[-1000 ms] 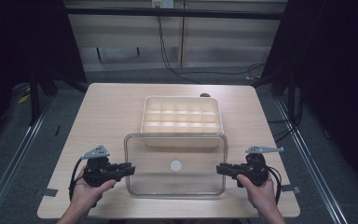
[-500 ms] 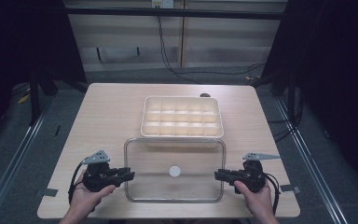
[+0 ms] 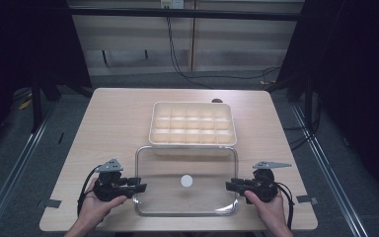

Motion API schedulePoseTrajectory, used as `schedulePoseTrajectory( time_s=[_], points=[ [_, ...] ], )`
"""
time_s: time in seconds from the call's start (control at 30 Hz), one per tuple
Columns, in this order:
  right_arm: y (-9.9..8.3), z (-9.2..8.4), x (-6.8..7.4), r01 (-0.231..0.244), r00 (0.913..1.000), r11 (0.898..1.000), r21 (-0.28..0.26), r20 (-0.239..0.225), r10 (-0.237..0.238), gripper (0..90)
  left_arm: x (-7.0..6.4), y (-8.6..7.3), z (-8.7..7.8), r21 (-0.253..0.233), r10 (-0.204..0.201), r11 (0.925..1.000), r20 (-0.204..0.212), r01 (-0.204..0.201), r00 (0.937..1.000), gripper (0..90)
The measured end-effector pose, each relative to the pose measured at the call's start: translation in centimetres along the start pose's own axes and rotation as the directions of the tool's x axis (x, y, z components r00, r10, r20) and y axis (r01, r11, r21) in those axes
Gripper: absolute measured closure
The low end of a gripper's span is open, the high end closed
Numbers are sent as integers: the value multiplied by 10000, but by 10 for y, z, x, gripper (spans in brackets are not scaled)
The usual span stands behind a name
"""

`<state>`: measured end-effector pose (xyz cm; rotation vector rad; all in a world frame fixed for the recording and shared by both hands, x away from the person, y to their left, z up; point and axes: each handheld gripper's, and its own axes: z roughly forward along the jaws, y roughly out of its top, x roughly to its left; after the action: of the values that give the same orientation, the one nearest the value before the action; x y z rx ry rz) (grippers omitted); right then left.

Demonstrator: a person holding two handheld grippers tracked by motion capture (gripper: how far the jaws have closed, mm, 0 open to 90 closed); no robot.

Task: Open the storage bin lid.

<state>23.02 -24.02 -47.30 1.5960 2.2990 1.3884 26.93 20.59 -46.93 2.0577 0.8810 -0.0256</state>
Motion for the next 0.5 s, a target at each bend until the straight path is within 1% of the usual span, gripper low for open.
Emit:
schedulePoseTrajectory(
  time_s=[0.03, 0.2, 0.27, 0.3, 0.37, 0.43, 0.5],
  points=[
    [0, 1, -1, 20, 10000, 10000, 36, 15, -20, 613, 1, 0, 1, 33, -44, 10000, 7, 44, 10000, 588],
    [0, 5, -5, -174, 9998, 9998, 114, 26, 173, 602, 3, 1, 4, 126, -168, 9998, 79, 167, 9998, 579],
    [0, 5, -5, -165, 9999, 9998, 147, 15, 165, 597, 4, 1, 5, 170, -170, 9997, 57, 169, 9998, 576],
    [0, 6, -5, -175, 9998, 9997, 166, 20, 174, 590, 4, 0, 6, 222, -247, 9995, 134, 244, 9996, 573],
    [-1, 7, -5, -171, 9998, 9995, 273, 62, 170, 575, 6, 0, 8, 301, -297, 9991, 153, 292, 9994, 568],
    [-1, 9, -6, -109, 9999, 9993, 353, 122, 105, 564, 7, 1, 9, 374, -334, 9988, 140, 328, 9993, 563],
    [-2, 11, -7, -192, 9997, 9991, 390, 153, 186, 556, 8, 1, 10, 391, -362, 9986, -45, 363, 9993, 562]
  ],
)
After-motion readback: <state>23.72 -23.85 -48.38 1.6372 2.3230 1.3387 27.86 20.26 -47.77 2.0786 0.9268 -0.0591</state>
